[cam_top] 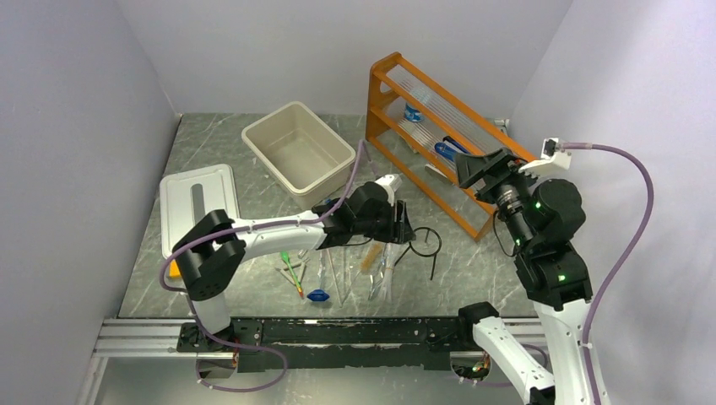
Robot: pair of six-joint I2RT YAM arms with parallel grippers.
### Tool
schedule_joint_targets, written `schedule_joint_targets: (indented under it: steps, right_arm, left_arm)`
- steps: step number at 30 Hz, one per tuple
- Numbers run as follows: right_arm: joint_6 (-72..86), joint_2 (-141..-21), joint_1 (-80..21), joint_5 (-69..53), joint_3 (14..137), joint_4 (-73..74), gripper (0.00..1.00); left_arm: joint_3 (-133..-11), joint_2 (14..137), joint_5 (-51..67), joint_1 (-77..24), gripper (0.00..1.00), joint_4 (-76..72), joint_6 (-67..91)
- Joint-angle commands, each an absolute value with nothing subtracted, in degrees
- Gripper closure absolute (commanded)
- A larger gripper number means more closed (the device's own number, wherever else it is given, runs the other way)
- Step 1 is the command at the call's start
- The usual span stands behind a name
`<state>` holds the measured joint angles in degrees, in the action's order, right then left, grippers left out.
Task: Organize the chemistry lab equipment
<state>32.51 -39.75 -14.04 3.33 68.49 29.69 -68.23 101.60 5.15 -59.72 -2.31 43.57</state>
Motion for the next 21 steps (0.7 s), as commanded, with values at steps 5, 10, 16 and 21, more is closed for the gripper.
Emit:
schedule_joint_targets:
  steps: [5,10,16,21]
  right_arm:
    - [32.97,-40.43,-13.46,2.50,65.92,27.35,0.25]
    - [33.44,-40.47,-13.52,2.65,64.42,25.82,0.25]
    - [34.11,-40.23,-13.46,2.32,63.61,25.31,0.25]
    - [34.36,-39.82,-13.50,2.58,63.26,24.67,0.25]
  left_arm:
    - [-72.79,106.32,8.26,-60.28,0.50,-4.85,45.80]
    - [-75.28,109.54,10.32,-60.75,0.61,-3.74,45.48]
    - [-73.92,108.81,9.81,-60.75,0.79,-5.22,44.86]
    - [-73.60,107.64,12.21,-60.75,0.95,-7.29,43.97]
